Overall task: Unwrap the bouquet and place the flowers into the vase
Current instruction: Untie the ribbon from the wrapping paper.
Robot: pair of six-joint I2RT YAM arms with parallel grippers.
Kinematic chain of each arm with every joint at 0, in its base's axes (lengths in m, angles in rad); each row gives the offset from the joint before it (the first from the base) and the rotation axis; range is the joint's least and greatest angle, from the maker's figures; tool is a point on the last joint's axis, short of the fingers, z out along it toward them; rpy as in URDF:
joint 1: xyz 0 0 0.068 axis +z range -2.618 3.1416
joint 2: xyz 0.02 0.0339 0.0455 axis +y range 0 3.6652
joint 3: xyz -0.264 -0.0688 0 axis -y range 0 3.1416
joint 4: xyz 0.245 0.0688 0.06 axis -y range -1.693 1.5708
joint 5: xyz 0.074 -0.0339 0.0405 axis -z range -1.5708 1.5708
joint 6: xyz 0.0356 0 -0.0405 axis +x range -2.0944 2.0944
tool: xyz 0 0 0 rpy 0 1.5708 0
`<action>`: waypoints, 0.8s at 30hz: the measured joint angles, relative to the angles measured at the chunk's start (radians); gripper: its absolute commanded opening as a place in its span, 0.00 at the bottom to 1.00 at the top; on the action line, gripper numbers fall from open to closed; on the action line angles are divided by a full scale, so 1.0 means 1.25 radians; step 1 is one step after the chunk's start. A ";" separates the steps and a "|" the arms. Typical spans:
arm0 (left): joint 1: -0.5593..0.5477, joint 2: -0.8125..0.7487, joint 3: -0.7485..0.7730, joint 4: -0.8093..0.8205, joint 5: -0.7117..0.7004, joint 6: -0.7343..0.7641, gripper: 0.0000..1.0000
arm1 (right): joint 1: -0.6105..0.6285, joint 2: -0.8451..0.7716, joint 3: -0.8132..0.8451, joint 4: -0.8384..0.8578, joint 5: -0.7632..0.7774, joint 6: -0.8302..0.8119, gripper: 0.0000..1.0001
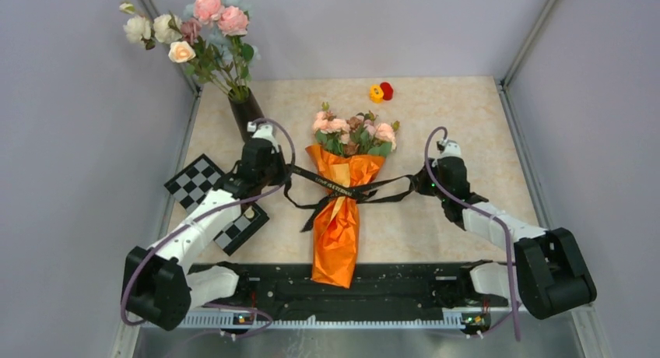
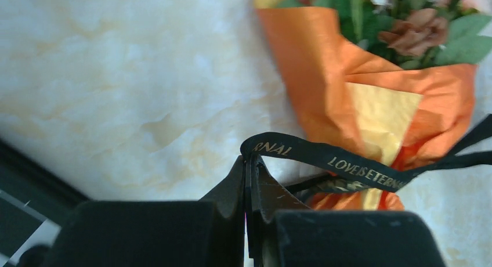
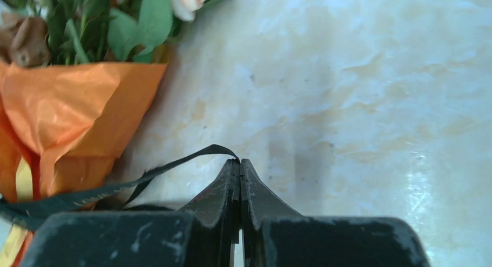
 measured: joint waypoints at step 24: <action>0.407 -0.168 -0.237 -0.026 0.177 -0.158 0.44 | -0.129 -0.005 -0.078 0.012 -0.001 0.150 0.45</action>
